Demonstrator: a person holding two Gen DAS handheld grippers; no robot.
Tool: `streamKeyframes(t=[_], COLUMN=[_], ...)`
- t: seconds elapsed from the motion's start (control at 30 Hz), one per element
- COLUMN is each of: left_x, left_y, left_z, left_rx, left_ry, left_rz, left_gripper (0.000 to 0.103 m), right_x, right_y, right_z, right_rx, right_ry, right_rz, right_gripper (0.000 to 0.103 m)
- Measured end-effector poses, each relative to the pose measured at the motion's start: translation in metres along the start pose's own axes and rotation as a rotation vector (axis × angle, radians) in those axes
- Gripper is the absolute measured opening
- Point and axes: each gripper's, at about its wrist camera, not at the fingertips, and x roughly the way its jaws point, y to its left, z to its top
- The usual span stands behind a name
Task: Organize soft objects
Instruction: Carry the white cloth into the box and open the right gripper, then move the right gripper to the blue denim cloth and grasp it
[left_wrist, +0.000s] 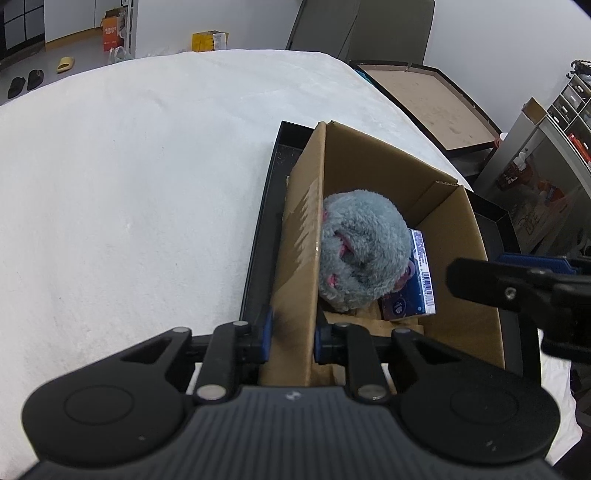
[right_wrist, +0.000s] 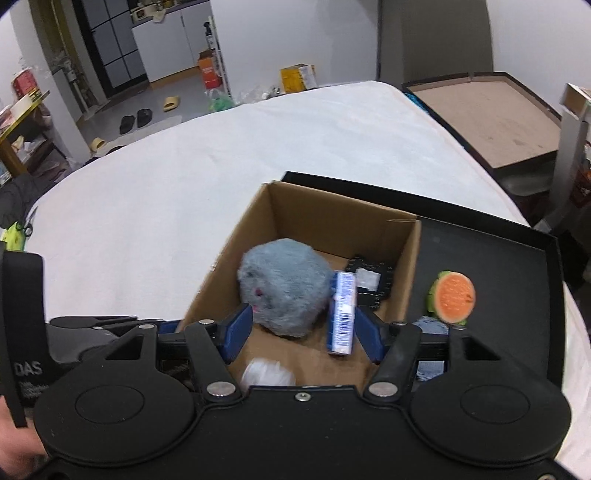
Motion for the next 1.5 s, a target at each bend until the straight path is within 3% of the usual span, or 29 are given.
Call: streamKeyframes(t=[0.47,0.67,1.3,1.5], left_x=[-0.010,-0.011,0.001,0.005], left_y=[-0.008,-0.012,-0.031,-0.033], left_z=[-0.001,0.002,0.001,0.002], left_rx=[0.024,0.012,0.055,0.058], left_ry=[-0.028,-0.034,-0.031,-0.024], left_rz=[0.004,0.006,0.074,0.086], left_gripper=[0.024,0.045,0.060,0.061], right_x=[-0.023,-0.019,0.039,0.054], right_y=[-0.060,-0.077,-0.125,-0.128], right_z=[-0.013,-0.020,-0.050,-0.049], right_rx=[-0.002,-0.006,0.091,0.095], right_ry=[-0.027,-0.026,0.006,-0.011], right_rz=[-0.106,-0.118,-0.062,-0.029], right_gripper=[0.065,0.065,0.064,0.054])
